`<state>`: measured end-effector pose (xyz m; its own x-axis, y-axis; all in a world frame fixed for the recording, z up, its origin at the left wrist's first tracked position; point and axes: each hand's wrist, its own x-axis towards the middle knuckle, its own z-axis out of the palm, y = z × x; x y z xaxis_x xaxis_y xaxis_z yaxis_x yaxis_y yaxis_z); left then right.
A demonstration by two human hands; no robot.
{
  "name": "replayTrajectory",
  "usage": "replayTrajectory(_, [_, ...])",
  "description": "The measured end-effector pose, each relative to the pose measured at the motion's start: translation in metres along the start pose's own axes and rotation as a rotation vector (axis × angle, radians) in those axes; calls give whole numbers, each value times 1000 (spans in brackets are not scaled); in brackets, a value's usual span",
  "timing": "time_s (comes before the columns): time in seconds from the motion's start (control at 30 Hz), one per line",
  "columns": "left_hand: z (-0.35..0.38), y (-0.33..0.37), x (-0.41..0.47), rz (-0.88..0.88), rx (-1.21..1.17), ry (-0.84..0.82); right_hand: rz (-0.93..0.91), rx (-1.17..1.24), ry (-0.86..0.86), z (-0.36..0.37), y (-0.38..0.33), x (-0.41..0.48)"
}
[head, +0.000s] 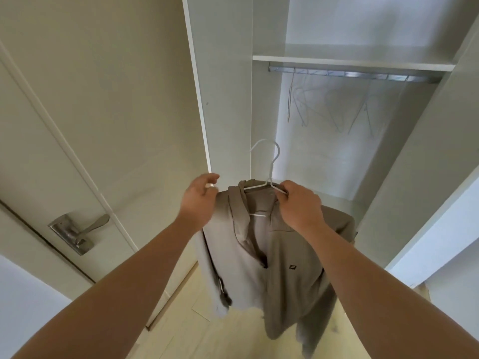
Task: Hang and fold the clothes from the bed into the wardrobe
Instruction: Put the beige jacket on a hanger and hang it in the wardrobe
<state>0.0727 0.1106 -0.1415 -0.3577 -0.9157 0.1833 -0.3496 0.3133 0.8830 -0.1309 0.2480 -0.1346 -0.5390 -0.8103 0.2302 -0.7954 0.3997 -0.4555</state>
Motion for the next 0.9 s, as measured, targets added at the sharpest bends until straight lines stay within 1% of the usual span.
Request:
replayTrajectory(0.03, [-5,-10,0,-72,27,-51,7,-15,16,0,0,1])
replayTrajectory(0.1, [-14,-26,0,-152,203,-158,16,-38,50,-2,0,2])
replayTrajectory(0.17, [-18,-37,0,-140,375,-222,40,-43,73,-5,2,3])
replayTrajectory(0.3, [-21,-49,4,-94,458,-285,94,-46,80,-12,12,4])
replayTrajectory(0.4, [-26,-52,10,-73,497,-267,120,-53,82,-16,17,4])
replayTrajectory(0.53, [-27,-52,12,-76,390,-57,161,-39,97,-19,21,2])
replayTrajectory(0.57, [-26,-51,12,-80,379,-36,168,-40,95,-19,21,1])
replayTrajectory(0.6, [-24,-50,12,-90,385,-44,174,-38,89,-19,21,0])
replayTrajectory(0.7, [-17,-41,12,-113,499,-163,191,-6,65,-16,19,-3])
replayTrajectory(0.77, [-10,-29,8,-57,529,-200,189,23,53,-13,17,-5])
replayTrajectory(0.9, [8,4,-2,214,512,-223,154,37,41,-10,10,-7])
